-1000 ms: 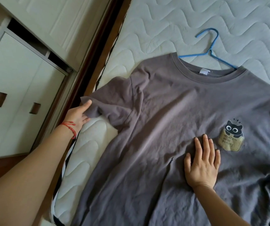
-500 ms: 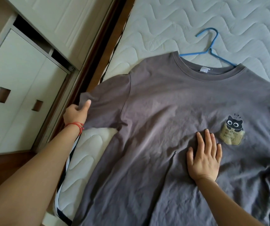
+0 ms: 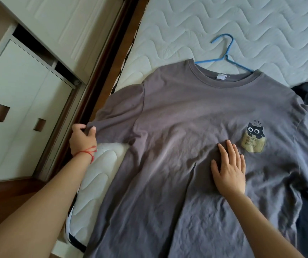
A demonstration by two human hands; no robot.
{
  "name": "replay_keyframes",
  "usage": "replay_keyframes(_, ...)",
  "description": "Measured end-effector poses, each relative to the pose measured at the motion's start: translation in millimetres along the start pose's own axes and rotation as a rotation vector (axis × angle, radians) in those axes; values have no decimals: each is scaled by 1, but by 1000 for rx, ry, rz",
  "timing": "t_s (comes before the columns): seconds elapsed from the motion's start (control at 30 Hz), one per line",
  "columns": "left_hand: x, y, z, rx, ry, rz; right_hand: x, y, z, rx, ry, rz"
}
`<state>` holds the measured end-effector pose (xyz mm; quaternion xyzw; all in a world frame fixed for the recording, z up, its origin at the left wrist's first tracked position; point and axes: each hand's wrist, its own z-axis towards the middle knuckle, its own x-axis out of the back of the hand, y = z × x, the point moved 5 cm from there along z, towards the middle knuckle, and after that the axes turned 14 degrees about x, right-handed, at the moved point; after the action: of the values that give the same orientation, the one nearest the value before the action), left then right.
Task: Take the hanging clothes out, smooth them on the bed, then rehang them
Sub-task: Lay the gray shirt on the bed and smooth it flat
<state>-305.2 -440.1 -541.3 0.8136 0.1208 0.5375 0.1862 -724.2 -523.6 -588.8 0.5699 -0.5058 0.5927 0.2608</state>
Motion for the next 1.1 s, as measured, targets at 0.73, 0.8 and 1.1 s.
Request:
replay_keyframes(0.73, -3, -128, -105, -100, -234, 237, 24, 55, -207, -783, 223, 251)
replay_keyframes(0.8, -4, -133, -107, -92, -264, 269, 23, 58, -210, -795, 239, 239)
replay_keyframes(1.1, 8, -170, -124, 32, -398, 215, 19, 76, -241, -996, 216, 369)
